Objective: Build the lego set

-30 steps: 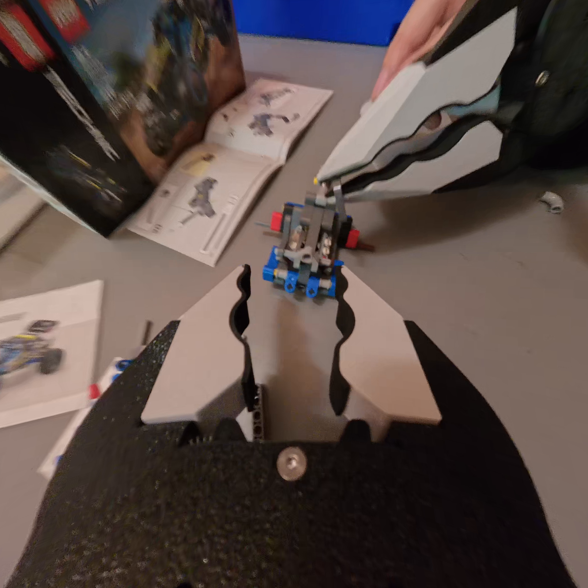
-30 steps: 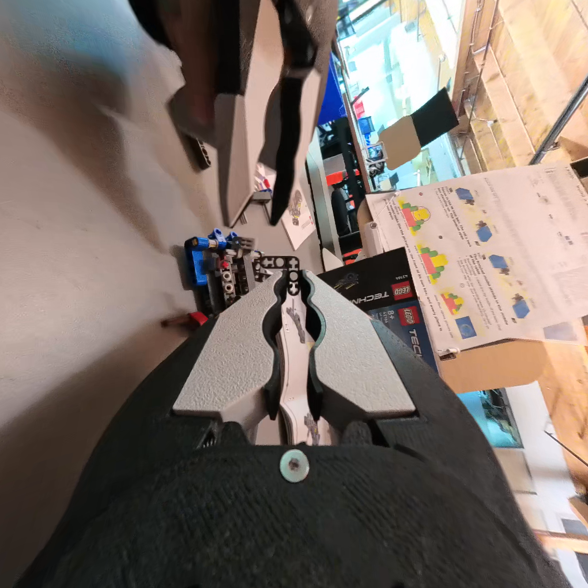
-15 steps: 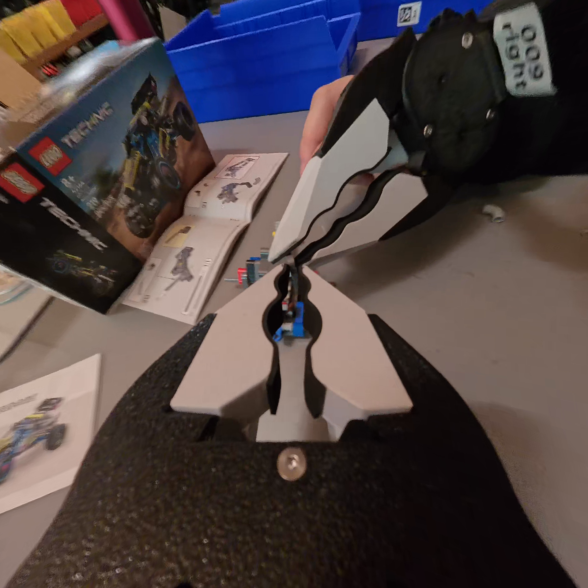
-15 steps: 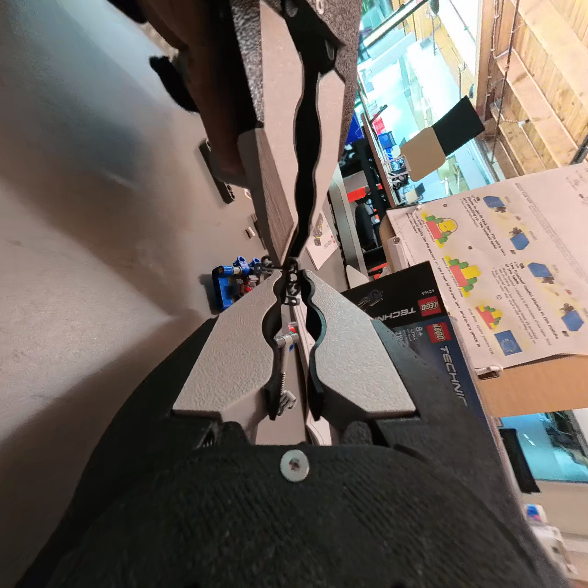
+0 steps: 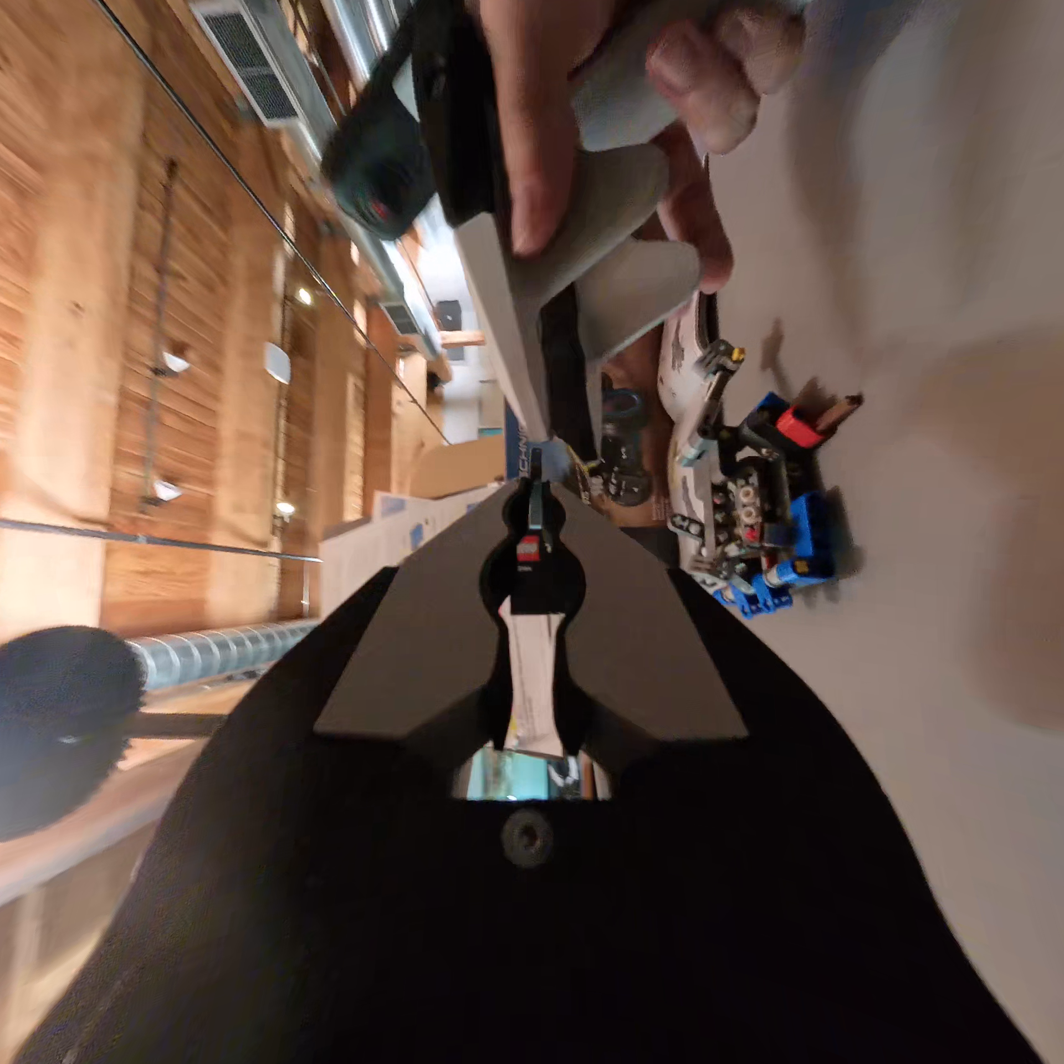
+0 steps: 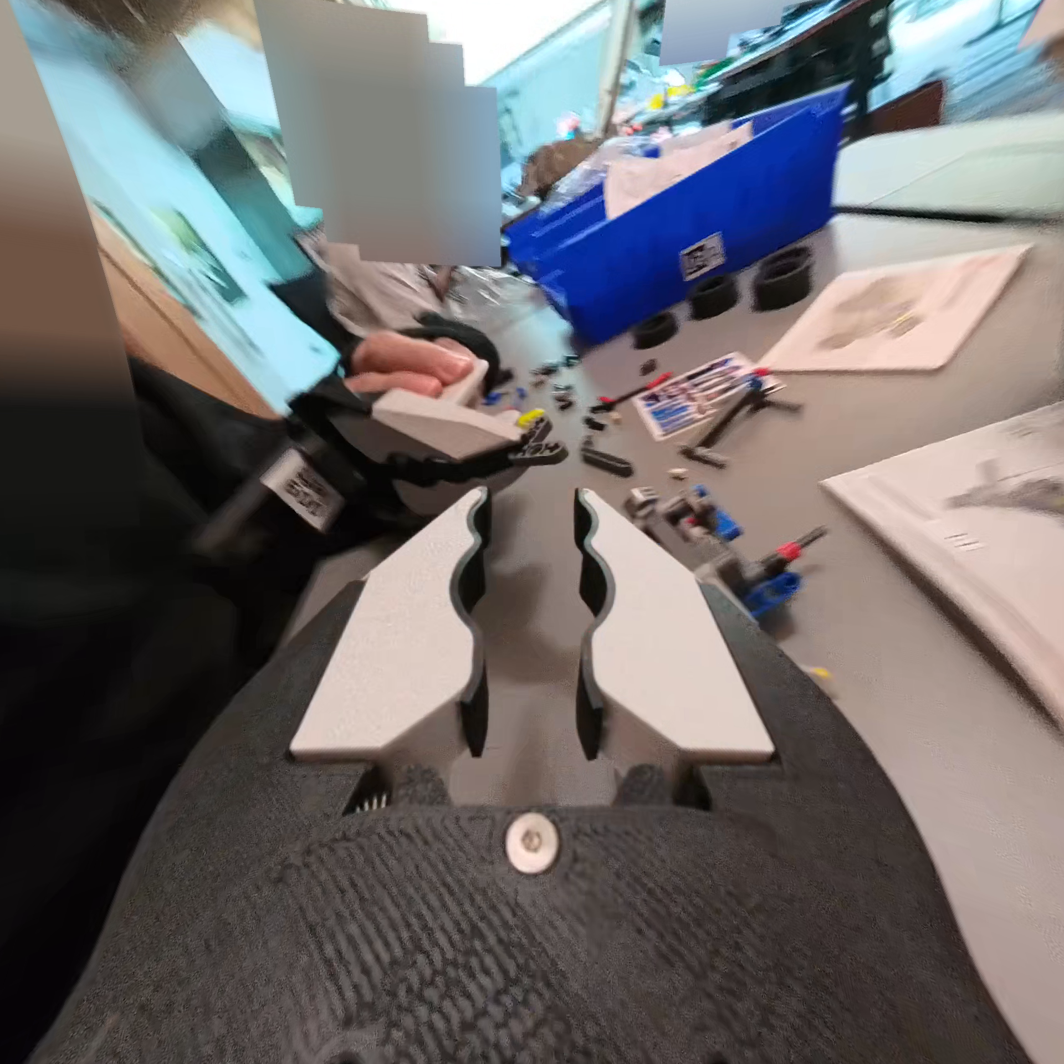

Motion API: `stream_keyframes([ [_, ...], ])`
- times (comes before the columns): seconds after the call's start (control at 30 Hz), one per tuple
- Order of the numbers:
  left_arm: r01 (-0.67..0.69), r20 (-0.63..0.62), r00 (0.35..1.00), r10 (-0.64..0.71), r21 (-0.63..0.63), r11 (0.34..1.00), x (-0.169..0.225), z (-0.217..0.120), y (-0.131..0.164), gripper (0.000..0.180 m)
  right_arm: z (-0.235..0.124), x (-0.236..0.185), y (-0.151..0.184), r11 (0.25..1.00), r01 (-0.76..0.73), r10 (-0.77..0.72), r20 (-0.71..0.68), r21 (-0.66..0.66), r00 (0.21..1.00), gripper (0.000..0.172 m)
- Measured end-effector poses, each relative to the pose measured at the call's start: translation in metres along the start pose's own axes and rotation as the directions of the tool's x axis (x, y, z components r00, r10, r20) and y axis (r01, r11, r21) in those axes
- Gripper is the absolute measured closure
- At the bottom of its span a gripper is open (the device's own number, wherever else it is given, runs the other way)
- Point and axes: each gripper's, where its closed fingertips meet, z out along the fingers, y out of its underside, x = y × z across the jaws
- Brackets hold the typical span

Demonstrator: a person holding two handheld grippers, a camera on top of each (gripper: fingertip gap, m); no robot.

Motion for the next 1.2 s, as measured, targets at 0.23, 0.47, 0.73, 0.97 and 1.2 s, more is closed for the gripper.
stream_keyframes([
  [0.23,-0.076,0.024,0.997,0.075,0.019,0.997,0.001,0.000,-0.010,0.180,0.001,-0.006,-0.003,0.991,-0.111,0.105,0.084,0.076,0.991,0.160],
  [0.47,-0.016,-0.015,1.000,0.017,0.032,0.999,0.005,0.002,-0.006,0.178,0.003,-0.003,-0.001,0.998,0.040,-0.040,0.003,0.054,0.999,0.166],
  [0.73,0.499,-0.232,0.851,-0.471,0.073,0.864,0.007,-0.003,-0.007,0.172,-0.005,0.000,0.004,0.958,0.282,-0.284,-0.052,-0.044,0.957,0.171],
  [0.97,0.930,-0.572,0.232,-0.786,-0.105,0.351,0.011,-0.015,-0.013,0.158,-0.002,-0.005,0.013,0.833,0.539,-0.548,-0.053,-0.122,0.835,0.171],
  [1.2,0.906,-0.637,0.181,-0.749,-0.188,0.379,0.029,-0.021,-0.015,0.177,0.008,-0.004,0.031,0.774,0.592,-0.612,-0.025,-0.224,0.791,0.171],
])
